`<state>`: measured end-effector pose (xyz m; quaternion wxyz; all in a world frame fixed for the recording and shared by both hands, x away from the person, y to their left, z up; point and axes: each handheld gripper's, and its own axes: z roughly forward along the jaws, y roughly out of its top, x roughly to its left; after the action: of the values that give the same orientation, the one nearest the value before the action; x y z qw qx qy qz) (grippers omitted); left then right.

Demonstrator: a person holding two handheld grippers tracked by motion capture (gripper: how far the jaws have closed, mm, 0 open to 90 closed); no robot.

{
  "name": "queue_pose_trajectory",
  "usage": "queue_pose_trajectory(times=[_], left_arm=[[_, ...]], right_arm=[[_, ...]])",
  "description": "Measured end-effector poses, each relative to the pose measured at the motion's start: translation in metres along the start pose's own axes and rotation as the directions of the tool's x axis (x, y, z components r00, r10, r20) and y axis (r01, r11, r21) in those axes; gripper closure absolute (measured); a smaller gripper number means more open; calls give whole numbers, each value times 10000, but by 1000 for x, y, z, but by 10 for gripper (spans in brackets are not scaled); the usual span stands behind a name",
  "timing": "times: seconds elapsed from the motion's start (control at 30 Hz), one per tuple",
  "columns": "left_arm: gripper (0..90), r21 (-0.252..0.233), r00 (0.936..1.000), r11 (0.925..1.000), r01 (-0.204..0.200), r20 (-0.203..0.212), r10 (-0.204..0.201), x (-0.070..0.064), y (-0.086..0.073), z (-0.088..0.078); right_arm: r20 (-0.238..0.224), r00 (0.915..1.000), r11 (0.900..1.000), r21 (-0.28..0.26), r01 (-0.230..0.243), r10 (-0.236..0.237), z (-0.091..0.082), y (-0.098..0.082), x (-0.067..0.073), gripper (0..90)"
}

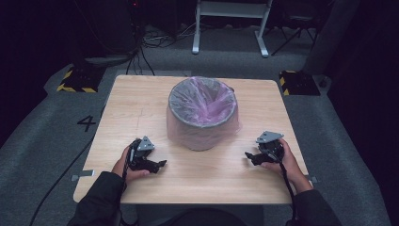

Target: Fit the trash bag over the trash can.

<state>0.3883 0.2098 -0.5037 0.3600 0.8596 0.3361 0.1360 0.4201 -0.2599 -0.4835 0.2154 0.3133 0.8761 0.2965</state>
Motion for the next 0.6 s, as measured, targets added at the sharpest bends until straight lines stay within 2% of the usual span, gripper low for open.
queue_pose_trajectory(times=[0.1, 0.27, 0.4, 0.43, 0.6], left_arm=[[140, -1, 10000, 10000, 0, 0, 0, 0, 0, 0], [140, -3, 10000, 10000, 4, 1, -4, 0, 0, 0], [140, 1, 10000, 10000, 11, -8, -11, 0, 0, 0], [140, 9, 10000, 10000, 23, -5, -23, 0, 0, 0], [140, 11, 10000, 10000, -4, -17, 4, 0, 0, 0]], right_arm=[[-20, 9999, 9998, 80, -170, 171, 1, -8, 0, 177], [-298, 9961, 9961, -278, -834, 826, -3, -21, -4, 177], [-526, 9861, 9848, -647, -1611, 1579, -6, -34, -8, 164], [-626, 9802, 9787, -730, -1921, 1878, -6, -38, -9, 162], [-393, 9738, 9712, -751, -2263, 2239, -10, -45, -11, 147]])
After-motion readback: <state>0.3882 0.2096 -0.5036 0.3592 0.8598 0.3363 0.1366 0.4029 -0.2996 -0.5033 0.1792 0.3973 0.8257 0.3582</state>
